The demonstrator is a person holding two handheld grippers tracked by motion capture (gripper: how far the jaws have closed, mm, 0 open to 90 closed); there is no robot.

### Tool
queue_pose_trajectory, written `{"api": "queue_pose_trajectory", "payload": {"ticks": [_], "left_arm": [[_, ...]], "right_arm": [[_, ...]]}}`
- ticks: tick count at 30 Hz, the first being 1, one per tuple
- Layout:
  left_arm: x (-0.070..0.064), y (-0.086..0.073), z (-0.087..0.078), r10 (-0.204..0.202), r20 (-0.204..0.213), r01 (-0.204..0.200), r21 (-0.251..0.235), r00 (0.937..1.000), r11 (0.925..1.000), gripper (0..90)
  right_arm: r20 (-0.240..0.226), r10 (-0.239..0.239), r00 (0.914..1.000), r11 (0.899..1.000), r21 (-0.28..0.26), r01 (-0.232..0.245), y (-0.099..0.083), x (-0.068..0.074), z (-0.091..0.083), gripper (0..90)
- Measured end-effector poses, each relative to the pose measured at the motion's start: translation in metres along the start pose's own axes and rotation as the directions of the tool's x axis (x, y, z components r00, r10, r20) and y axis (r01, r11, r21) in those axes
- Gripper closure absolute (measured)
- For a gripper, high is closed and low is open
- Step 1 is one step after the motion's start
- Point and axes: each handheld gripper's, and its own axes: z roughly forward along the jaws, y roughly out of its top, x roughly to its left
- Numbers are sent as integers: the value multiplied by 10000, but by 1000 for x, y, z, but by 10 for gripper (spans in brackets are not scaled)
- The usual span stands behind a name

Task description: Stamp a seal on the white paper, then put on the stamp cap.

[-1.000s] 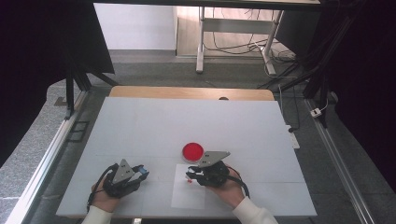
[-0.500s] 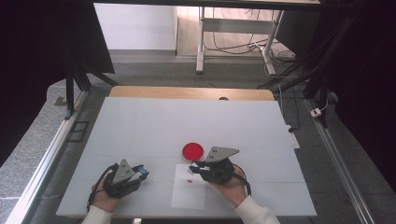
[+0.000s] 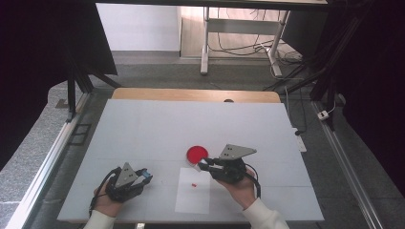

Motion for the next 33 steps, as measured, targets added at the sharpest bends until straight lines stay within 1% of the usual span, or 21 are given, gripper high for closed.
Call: {"api": "queue_pose_trajectory", "payload": {"ticks": [3, 8, 19, 28, 33], "left_arm": [[0, 0, 0, 13, -12, -13, 11, 10000, 10000, 641], [0, 0, 0, 13, -8, -13, 8, 10000, 10000, 641], [-2, 2, 1, 20, 7, -20, -46, 10000, 10000, 641], [-8, 7, 4, 207, 80, -206, -131, 9998, 9997, 641], [-9, 8, 5, 315, 132, -314, -82, 9994, 9995, 640]], "right_arm": [[50, 138, 9999, 9997, -192, -137, 2, -2, -4, 751], [160, 210, 9997, 9990, -400, -204, 4, -4, -9, 751], [141, 260, 9996, 9986, -458, -253, 4, -4, -9, 751], [37, 301, 9995, 9988, -400, -300, 4, -2, -7, 751], [19, 259, 9997, 9991, -344, -258, 3, -1, -5, 751]]}}
